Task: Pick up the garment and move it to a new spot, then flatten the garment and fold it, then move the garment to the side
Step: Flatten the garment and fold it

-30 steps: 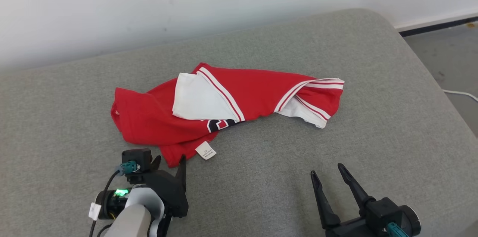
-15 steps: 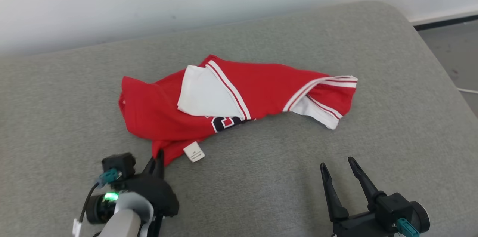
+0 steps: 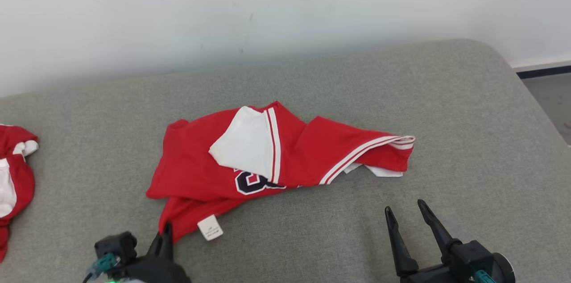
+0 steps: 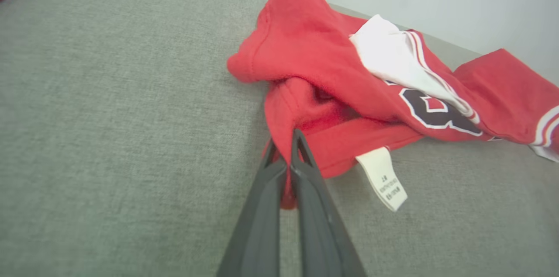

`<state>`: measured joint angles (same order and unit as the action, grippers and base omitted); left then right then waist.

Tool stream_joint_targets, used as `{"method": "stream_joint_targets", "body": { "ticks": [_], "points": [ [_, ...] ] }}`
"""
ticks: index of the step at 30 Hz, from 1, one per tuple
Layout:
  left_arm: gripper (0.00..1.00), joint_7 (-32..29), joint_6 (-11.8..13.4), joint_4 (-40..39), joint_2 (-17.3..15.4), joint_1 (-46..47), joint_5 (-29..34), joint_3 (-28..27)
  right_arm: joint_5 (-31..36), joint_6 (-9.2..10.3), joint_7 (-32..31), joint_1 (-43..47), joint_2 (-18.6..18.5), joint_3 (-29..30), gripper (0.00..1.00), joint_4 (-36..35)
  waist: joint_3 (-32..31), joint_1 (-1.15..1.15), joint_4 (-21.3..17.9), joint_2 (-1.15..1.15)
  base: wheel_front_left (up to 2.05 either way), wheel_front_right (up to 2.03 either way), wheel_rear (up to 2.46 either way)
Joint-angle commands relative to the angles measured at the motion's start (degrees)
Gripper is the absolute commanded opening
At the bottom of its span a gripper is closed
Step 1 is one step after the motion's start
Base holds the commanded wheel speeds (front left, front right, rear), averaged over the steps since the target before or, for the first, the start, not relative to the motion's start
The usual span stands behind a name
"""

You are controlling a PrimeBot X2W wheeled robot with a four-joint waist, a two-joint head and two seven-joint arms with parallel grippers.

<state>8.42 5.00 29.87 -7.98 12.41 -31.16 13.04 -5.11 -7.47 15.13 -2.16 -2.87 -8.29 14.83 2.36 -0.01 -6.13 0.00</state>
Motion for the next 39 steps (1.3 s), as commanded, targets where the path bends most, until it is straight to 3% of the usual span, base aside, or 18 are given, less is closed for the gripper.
{"method": "stream_joint_targets", "body": {
  "ticks": [1,9,10,11,15,25,31,39],
  "points": [
    [0.00,-0.20,0.43,-0.57,-0.57,-1.08,0.29,-0.17,-0.40,-0.03,0.03,0.48,-0.01,0.19,1.00,0.04,-0.66,0.01,-0.01,0.00,0.00,0.00,0.00],
    [0.00,-2.19,4.18,-5.40,-2.03,-6.92,0.61,-0.59,-0.35,-0.03,0.02,1.32,-0.01,0.74,1.00,0.20,-1.95,0.01,-0.93,0.00,0.00,0.00,0.00],
    [0.12,-1.98,4.40,-5.63,-2.05,-7.34,0.63,-0.57,-0.33,-0.03,0.03,1.34,-0.01,0.80,1.00,0.25,-2.02,0.01,-1.00,0.00,0.00,0.00,0.00],
    [1.00,-1.58,4.57,-5.85,-2.03,-7.66,0.71,-0.63,-0.36,-0.03,0.02,1.33,-0.01,0.81,1.00,0.28,-2.11,0.01,-1.06,0.00,0.00,0.00,0.00],
    [1.00,0.85,4.73,-6.47,-1.71,-8.76,1.06,-0.65,-0.45,-0.03,0.03,1.39,-0.01,0.95,1.00,0.16,-2.53,0.01,-1.05,0.00,0.00,0.00,0.00],
    [1.00,6.77,0.85,-13.75,-2.17,-10.97,5.59,-3.69,0.14,-0.03,0.03,2.48,-0.01,3.00,1.00,-0.27,-4.33,0.01,0.63,0.00,0.00,0.00,0.00],
    [1.00,6.76,-2.30,-20.92,-0.21,-14.80,12.30,-8.40,0.74,-0.03,0.02,3.28,-0.01,3.96,1.00,-0.28,-5.57,0.01,1.35,0.00,0.00,0.00,0.00],
    [1.00,6.76,-5.71,-23.80,2.95,-19.80,17.39,-14.51,1.03,-0.03,-0.20,4.43,-0.01,4.53,1.00,-0.30,-6.91,0.01,1.17,0.00,0.00,0.00,0.00]
  ]
}}
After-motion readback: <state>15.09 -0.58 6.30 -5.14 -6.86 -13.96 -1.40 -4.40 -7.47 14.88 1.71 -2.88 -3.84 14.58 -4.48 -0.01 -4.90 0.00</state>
